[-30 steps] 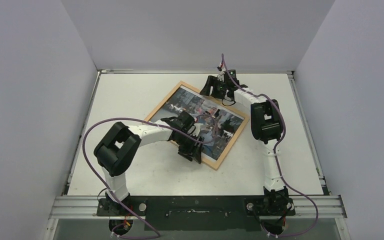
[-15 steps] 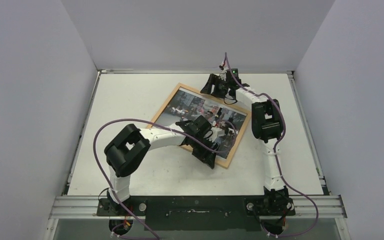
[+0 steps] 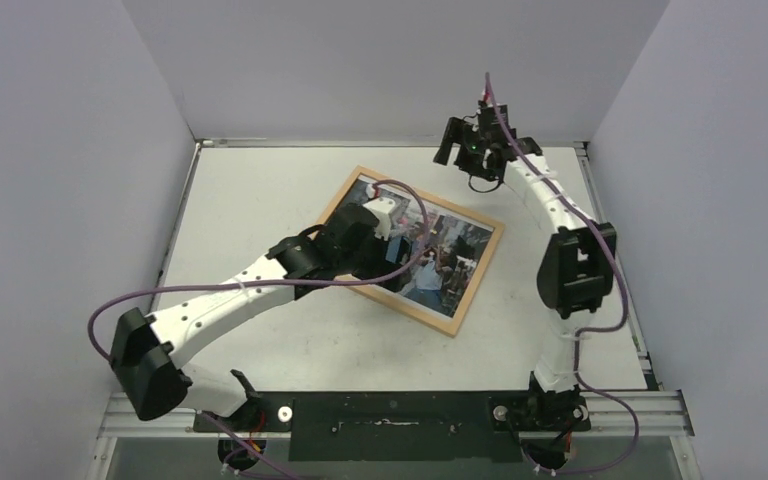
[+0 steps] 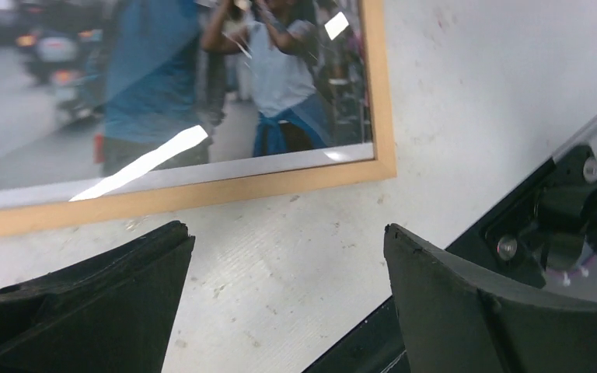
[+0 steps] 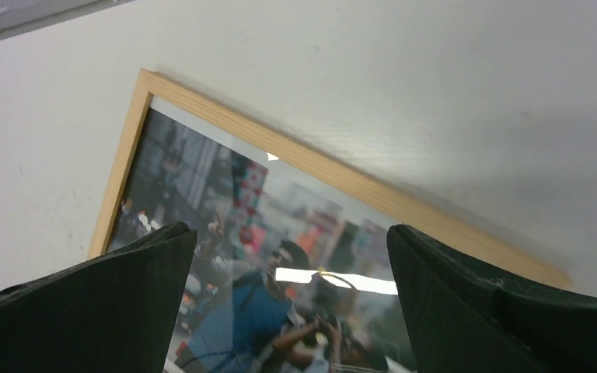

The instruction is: Put the photo into the frame

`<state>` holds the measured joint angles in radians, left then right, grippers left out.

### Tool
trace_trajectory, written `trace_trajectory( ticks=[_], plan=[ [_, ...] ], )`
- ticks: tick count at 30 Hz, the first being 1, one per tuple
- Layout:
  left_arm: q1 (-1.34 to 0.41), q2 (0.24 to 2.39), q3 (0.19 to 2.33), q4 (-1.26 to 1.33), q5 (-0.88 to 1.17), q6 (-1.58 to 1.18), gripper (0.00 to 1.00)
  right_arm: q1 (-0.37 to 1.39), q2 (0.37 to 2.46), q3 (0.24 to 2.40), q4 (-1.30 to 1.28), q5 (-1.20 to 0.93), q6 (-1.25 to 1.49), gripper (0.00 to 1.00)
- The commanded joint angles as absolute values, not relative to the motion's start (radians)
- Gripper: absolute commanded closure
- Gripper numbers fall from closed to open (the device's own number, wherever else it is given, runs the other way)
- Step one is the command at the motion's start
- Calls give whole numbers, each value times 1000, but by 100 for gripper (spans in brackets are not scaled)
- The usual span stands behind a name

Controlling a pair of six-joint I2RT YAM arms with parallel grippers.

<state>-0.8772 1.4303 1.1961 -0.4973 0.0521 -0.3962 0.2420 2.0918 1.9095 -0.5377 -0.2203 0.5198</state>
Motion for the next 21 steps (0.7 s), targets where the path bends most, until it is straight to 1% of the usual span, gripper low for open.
trace_trajectory(
  ticks=[1, 4, 7, 12, 16, 21],
  plan=[
    [-877, 1243, 1174, -599, -256, -476, 3, 230, 1750, 1697, -615, 36, 528, 0],
    [-876, 1101, 1144, -630, -384, -513, 3, 231, 1567, 1569, -665, 121, 545, 0],
    [-877, 999, 1124, -686, -457, -531, 3, 234, 1378, 1451, -711, 197, 561, 0],
    [-878, 873, 1171, -889, -568, -582, 3, 236, 1044, 1283, -816, 317, 557, 0],
    [-877, 788, 1237, -1008, -635, -563, 3, 239, 883, 1238, -932, 379, 502, 0],
    [-876, 709, 1329, -1122, -692, -519, 3, 239, 745, 1269, -1044, 454, 490, 0]
  ],
)
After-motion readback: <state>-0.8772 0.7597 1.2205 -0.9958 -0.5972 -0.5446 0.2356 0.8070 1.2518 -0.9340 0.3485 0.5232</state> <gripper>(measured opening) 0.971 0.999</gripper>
